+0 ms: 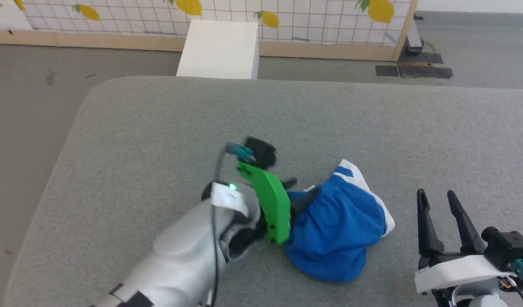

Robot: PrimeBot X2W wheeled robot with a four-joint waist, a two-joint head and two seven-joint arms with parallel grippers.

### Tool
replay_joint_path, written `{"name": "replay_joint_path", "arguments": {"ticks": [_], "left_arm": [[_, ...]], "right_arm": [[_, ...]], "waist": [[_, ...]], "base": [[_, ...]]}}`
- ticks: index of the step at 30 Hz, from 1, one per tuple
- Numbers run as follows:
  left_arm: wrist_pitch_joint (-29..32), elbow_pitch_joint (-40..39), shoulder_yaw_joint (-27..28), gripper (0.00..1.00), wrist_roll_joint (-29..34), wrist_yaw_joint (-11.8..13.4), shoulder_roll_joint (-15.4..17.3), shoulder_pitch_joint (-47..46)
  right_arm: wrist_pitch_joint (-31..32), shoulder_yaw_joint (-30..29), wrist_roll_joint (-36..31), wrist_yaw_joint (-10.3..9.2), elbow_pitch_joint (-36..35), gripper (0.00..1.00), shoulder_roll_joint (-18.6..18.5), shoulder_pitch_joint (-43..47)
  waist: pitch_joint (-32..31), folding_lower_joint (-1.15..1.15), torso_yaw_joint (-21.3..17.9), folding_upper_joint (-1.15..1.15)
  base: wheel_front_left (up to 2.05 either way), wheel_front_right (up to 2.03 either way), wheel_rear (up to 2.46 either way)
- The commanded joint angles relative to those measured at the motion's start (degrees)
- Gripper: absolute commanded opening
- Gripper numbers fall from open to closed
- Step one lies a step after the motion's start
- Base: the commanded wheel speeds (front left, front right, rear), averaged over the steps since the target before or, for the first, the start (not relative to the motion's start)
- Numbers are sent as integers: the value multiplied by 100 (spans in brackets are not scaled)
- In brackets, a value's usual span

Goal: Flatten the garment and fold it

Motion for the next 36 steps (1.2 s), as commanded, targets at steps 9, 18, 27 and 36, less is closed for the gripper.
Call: {"name": "replay_joint_path", "arguments": {"ticks": [9, 18, 27, 36], "left_arm": [[-1641, -701, 1274, 100, -132, 661, 843, 241], [-2859, -1434, 2516, 100, 611, 1575, 1483, 1597], [-2866, -2440, 3545, 100, 1679, 1839, 1006, 3464], [-2866, -2568, 3927, 100, 2085, 1613, 491, 4025]], "right_arm": [[-29, 4, 54, -8, 31, 100, -3, 168], [-29, -41, -5, -8, 79, 100, -3, 186], [24, -24, -123, -8, 341, 100, -3, 236], [1185, 84, -262, -8, 503, 100, -3, -283]], "waist": [[-275, 0, 245, 0], [-434, 0, 252, 0], [-498, 0, 140, 0], [-402, 0, 142, 0]], "base": [[0, 0, 0], [0, 0, 0], [0, 0, 0], [0, 0, 0]]}}
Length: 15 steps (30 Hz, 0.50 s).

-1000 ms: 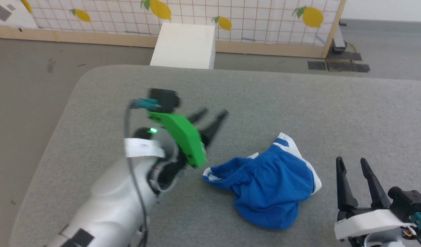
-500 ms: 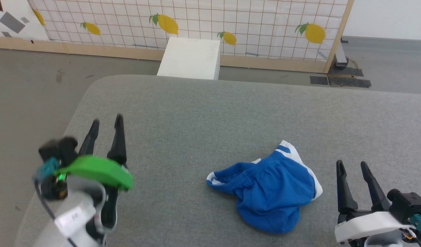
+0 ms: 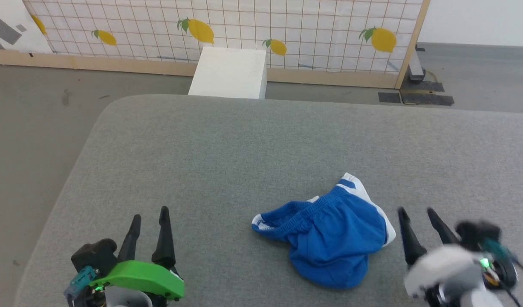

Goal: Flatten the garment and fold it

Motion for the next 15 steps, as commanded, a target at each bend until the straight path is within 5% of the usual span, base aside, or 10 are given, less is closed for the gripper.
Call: {"name": "replay_joint_path", "arguments": {"ticks": [1, 11, 15], "left_arm": [[-26, -18, 38, 100, 103, -62, -52, 57], [-27, 178, 51, 100, 344, -416, -471, -258], [-27, 265, 118, 100, 430, -521, -606, -367]], "right_arm": [[309, 71, -115, -8, 19, 100, 3, -320], [3202, 691, -860, -8, 1033, 100, -89, -2091], [3703, 946, -992, -8, 1447, 100, -240, -2329]], "waist": [[66, 0, 18, 0], [510, 0, 434, 0], [664, 0, 626, 0]], "base": [[0, 0, 0], [0, 0, 0], [0, 0, 0]]}}
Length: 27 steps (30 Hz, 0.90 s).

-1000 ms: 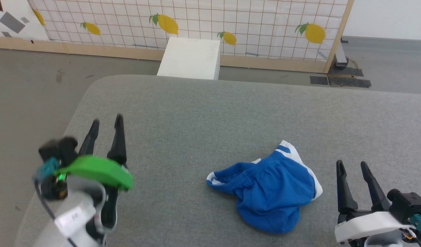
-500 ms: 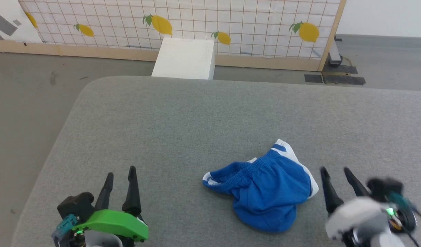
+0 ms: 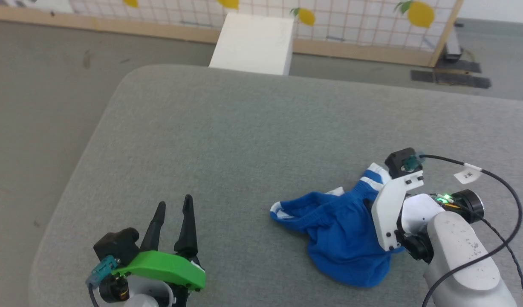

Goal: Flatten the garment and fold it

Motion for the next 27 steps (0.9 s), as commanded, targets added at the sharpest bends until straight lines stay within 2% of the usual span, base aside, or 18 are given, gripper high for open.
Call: {"name": "replay_joint_path", "arguments": {"ticks": [1, 5, 6, 7, 8, 17, 21, 27], "left_arm": [[-26, 26, 40, 100, 95, -53, -36, -109], [-26, 101, 116, 100, 180, -157, -118, -131], [-26, 119, 152, 100, 185, -173, -139, -128], [-26, 127, 181, 100, 194, -188, -152, -129], [-26, 138, 212, 100, 210, -208, -168, -129], [-26, 193, 362, 100, 336, -334, -282, -124], [-26, 205, 405, 100, 378, -382, -319, -154], [-26, 280, 399, 100, 428, -455, -369, -243]], "right_arm": [[43, 48, -80, -9, 84, 100, -54, -108], [13, 36, -56, -9, 281, 100, -76, -181], [-6, 35, -36, -9, 306, 93, -70, -194], [-52, 31, -28, -9, 308, 38, -68, -208], [-103, 42, -2, -9, 314, 0, -66, -224], [-836, 336, 245, -9, 12, 0, 95, -763], [-1194, 992, 559, -9, -42, 0, 203, -1185], [-1700, 2461, 1858, -9, 65, 2, 216, -1579]], "waist": [[204, 0, 205, 0], [278, 0, 284, 0], [288, 0, 292, 0], [293, 0, 294, 0], [291, 0, 298, 0], [232, 0, 318, 0], [268, 0, 332, 0], [353, 0, 438, 0]], "base": [[0, 0, 0], [0, 0, 0], [0, 0, 0], [0, 0, 0], [0, 0, 0], [0, 0, 0], [0, 0, 0], [0, 0, 0]]}}
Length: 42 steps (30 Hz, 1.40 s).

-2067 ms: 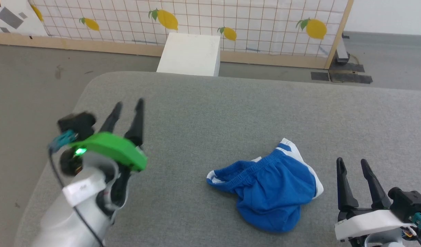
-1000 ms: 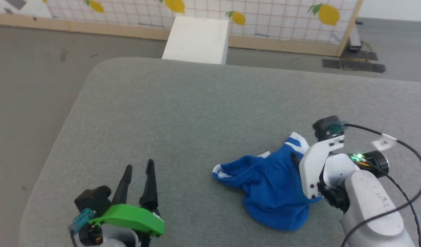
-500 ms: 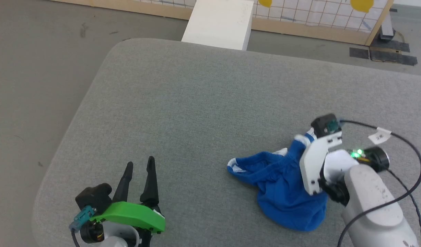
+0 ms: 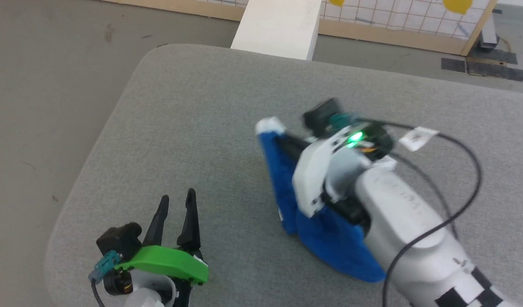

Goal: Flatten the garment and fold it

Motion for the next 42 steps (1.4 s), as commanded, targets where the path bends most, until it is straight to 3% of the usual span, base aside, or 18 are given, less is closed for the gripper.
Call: {"name": "replay_joint_path", "arguments": {"ticks": [1, 2, 8, 13, 19, 28, 34, 41, 42], "left_arm": [[-26, 36, -4, 100, 94, -43, -36, -104], [-26, 56, -21, 100, 98, -55, -44, -115], [-26, 126, 19, 100, 106, -72, -72, -80], [-26, 153, 116, 100, 126, -54, -68, 57], [-26, 166, 90, 100, 138, -60, -73, 110], [2, 186, -30, 100, 107, -91, -73, 25], [4, 170, -33, 100, 105, -74, -55, -9], [-7, 191, -40, 100, 36, -64, -84, -93], [-9, 194, -38, 100, 29, -61, -88, -97]], "right_arm": [[-83, 260, 265, -9, 101, 91, 0, -57], [-145, 333, 473, -9, 153, 100, 0, -52], [-627, 440, 981, -9, 459, 100, 1, -255], [-1129, -191, 930, -9, 708, 100, 1, -260], [-1142, -1192, 190, -9, 1176, 100, -90, 88], [-144, -2629, -1487, -9, 1735, 100, -212, 568], [510, -2737, -2029, -9, 1710, 100, -67, 722], [969, -2749, -2115, -9, 1726, 100, -12, 816], [1038, -2766, -2079, -9, 1720, 39, -9, 830]], "waist": [[33, 0, 71, 0], [31, 0, 105, 0], [-4, 0, 112, 0], [-156, 0, -20, 0], [-293, 0, -153, 0], [-220, 0, -75, 0], [-4, 0, 94, 0], [179, 0, 244, 0], [187, 0, 244, 0]], "base": [[0, 0, 0], [0, 0, 0], [0, 0, 0], [0, 0, 0], [0, 0, 0], [0, 0, 0], [0, 0, 0], [0, 0, 0], [0, 0, 0]]}}
